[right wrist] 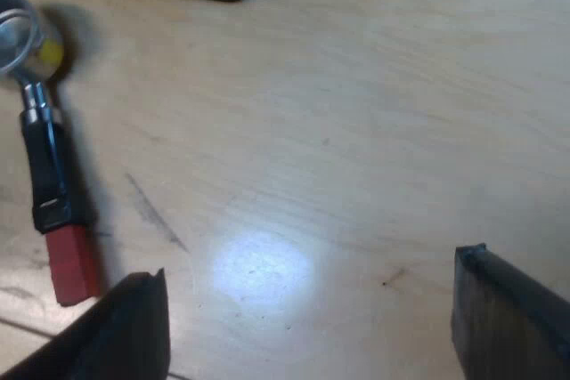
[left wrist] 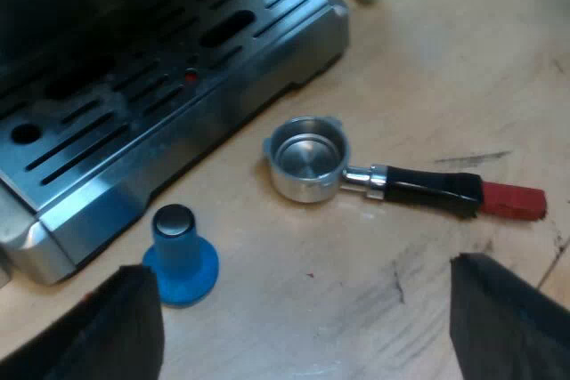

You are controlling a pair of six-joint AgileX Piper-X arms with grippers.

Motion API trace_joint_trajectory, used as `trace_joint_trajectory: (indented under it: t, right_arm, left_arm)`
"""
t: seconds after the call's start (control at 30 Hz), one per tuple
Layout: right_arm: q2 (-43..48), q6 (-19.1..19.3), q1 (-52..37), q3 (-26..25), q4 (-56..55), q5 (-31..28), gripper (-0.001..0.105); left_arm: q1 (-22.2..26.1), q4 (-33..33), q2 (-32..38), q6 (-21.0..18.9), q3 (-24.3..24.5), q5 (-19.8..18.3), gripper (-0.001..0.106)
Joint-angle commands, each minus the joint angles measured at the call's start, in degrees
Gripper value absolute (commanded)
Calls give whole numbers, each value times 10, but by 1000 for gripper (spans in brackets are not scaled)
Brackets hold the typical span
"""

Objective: Put the handle in the coffee machine

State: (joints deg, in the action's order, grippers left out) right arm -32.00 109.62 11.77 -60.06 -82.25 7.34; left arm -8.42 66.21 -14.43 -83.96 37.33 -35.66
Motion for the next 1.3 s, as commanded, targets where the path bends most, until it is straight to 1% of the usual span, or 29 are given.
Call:
trace_joint_trajectory:
  t: [0.03,0.1,0.2,0.27,0.37,0.4,0.47,0.5,0.57,0.6,0.67,0.8,0.83,0.87,0.9,0.93,0.97,1.0,1.07,1.1,1.23,1.3]
  right_arm:
    - [-12,7,17,-8,-2,5,67]
    - [-29,7,39,-8,6,3,67]
    - [-43,-7,64,-8,29,3,67]
    - [-52,-17,84,-8,50,3,67]
    - [-62,-21,107,-8,66,3,67]
    - [-63,-22,109,-8,67,3,67]
    - [-80,-47,144,-8,81,-13,67]
    - [-81,-50,152,-8,82,-18,67]
    - [-92,-62,182,-8,88,-37,67]
    - [-96,-65,190,-8,90,-39,67]
    - [-113,-83,225,-8,99,-52,67]
    - [-137,-97,271,-8,109,-80,67]
    - [-146,-99,286,-8,112,-90,67]
    - [-147,-101,289,-8,113,-91,67]
    - [-151,-102,295,-8,113,-96,67]
    - [-166,-114,320,-7,118,-109,67]
    - [-182,-123,342,-7,118,-118,67]
    - [-184,-123,345,-7,118,-118,67]
    - [-212,-147,371,-7,118,-118,67]
    - [-218,-151,375,-7,118,-118,67]
    - [-256,-185,392,-4,116,-118,67]
    - [-270,-191,394,-4,116,-118,67]
  left_arm:
    - [-22,-5,-18,21,5,-14,68]
    - [-32,-5,-29,25,5,-27,68]
    - [-43,-5,-47,35,5,-49,68]
    - [-48,-5,-62,42,5,-78,68]
    - [-52,-5,-80,52,5,-99,68]
    - [-52,-5,-84,55,5,-100,68]
    - [-52,-5,-97,75,5,-104,68]
    - [-52,-5,-99,81,5,-106,68]
    - [-52,-5,-103,86,5,-106,68]
    - [-52,-5,-110,99,5,-106,68]
    - [-52,-5,-125,120,5,-107,68]
    - [-52,-5,-133,130,5,-120,68]
    - [-55,-5,-138,135,5,-130,68]
    - [-74,-5,-139,135,5,-131,68]
    - [-76,-5,-139,135,5,-131,68]
    - [-81,-5,-139,135,5,-131,68]
    - [-100,-5,-139,135,5,-131,68]
    - [-113,-5,-139,135,5,-131,68]
    - [-148,-5,-139,135,5,-131,68]
    - [-152,-5,-139,135,5,-131,68]
    - [-178,-5,-139,135,5,-131,68]
    - [-184,-5,-139,135,5,-131,68]
